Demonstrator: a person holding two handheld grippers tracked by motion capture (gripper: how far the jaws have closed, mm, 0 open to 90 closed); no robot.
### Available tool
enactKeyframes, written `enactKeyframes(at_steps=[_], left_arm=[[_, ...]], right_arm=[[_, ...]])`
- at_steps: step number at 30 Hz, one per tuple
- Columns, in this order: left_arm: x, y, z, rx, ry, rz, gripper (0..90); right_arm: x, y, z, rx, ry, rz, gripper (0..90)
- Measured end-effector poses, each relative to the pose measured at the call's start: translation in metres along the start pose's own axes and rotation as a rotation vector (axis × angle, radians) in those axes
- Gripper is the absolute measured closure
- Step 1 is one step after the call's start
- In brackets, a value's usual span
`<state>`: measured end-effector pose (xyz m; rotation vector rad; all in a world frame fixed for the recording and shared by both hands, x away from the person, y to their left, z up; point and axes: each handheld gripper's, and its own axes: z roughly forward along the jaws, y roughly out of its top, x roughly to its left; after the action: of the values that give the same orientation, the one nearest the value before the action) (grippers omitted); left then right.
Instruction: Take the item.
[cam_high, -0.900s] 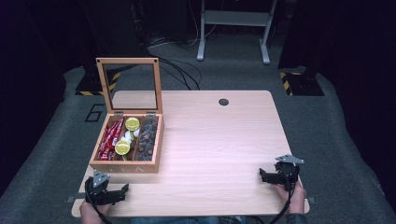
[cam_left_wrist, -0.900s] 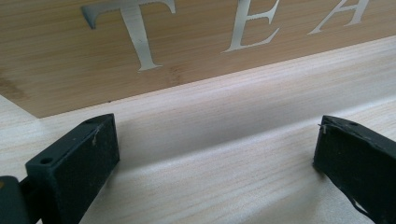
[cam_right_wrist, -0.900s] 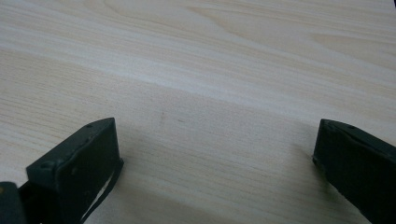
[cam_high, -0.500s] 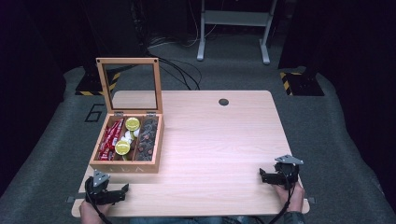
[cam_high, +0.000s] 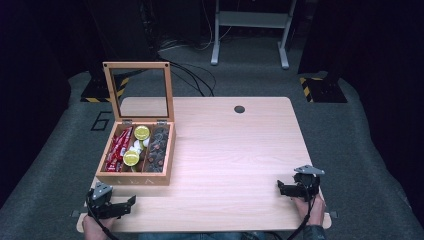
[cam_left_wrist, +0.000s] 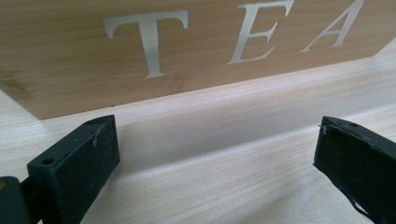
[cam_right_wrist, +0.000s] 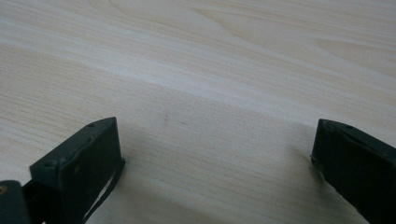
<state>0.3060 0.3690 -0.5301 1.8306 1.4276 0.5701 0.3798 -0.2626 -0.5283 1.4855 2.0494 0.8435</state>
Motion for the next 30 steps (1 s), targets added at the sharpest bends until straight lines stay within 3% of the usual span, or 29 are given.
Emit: enactKeyframes(at_steps=[7,14,18,20,30], left_arm=[[-0.002,0.001,-0.009,-0.002,0.003,0.007,0.0],[-0.004,0.011,-0.025,-0.035,-0.002,0.014,0.7],[-0.005,0.021,-0.034,-0.062,-0.003,0.019,1.1],[-0.008,0.03,-0.039,-0.07,0.01,0.044,1.1],[-0.008,0.064,-0.038,-0.096,0.032,0.077,0.0]], right_arm=[[0.0,0.0,0.001,0.003,0.014,0.01,0.7],[0.0,0.0,0.001,-0.001,0.018,0.017,0.7],[0.0,0.0,0.001,-0.001,0.018,0.017,0.7],[0.0,0.0,0.001,0.0,0.018,0.013,0.8],[0.0,0.0,0.001,0.003,0.022,-0.001,0.9]])
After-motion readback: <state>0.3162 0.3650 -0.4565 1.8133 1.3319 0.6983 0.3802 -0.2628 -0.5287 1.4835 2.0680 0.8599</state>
